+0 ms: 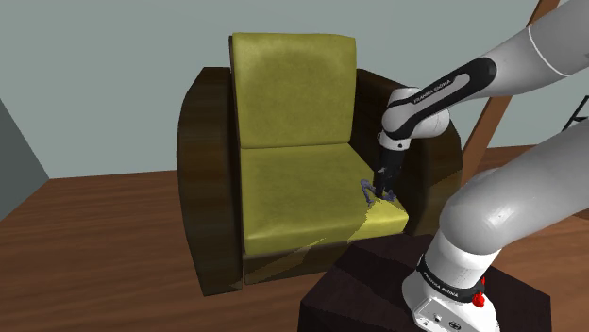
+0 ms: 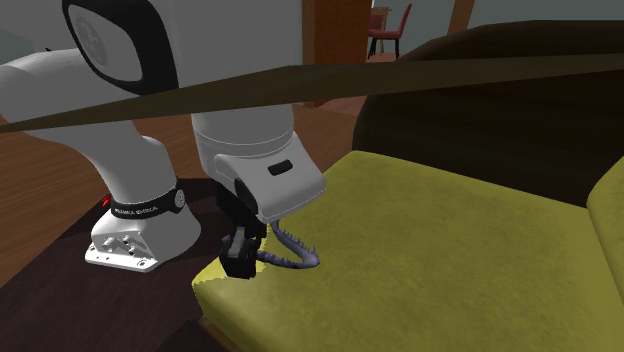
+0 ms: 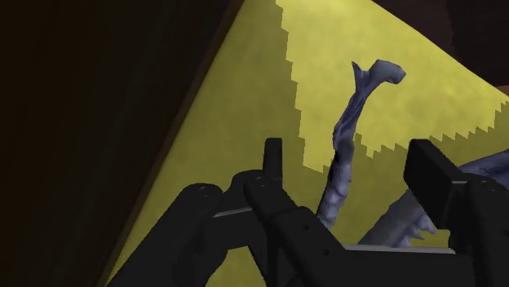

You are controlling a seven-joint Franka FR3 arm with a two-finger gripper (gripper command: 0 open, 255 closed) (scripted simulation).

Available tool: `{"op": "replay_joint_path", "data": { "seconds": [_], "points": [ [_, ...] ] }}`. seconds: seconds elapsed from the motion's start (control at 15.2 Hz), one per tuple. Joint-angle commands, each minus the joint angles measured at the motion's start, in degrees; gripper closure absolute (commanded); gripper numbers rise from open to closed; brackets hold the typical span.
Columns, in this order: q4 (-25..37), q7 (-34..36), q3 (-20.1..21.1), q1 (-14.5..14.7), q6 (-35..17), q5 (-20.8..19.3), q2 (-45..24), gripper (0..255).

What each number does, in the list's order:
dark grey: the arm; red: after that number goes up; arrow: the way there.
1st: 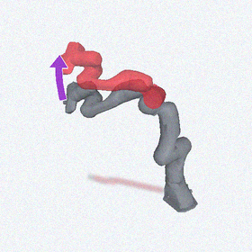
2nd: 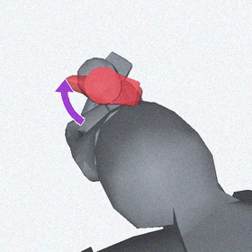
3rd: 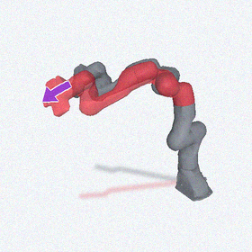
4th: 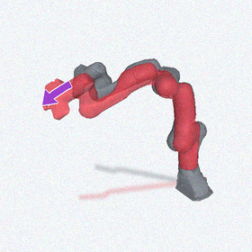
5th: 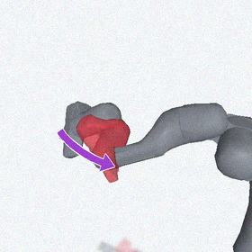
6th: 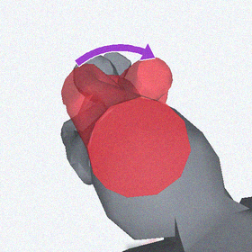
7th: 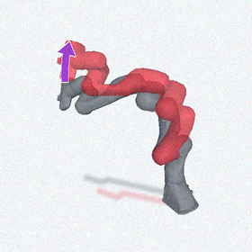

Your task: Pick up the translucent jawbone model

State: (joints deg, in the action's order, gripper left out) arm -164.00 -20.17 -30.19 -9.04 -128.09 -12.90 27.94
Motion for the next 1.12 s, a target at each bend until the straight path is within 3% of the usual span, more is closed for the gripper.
{"op": "replay_joint_path", "data": {
  "seconds": [0.0, 0.53, 1.06],
  "points": [
    [-0.1, -0.1, -0.1, 0.0, -0.3, 0.0, -0.2, 255],
    [0.0, 0.0, -0.1, 0.1, -0.2, 0.1, -0.2, 255],
    [2.9, 1.1, 2.3, -0.8, 8.6, 0.1, 5.9, 255]
  ]
}}
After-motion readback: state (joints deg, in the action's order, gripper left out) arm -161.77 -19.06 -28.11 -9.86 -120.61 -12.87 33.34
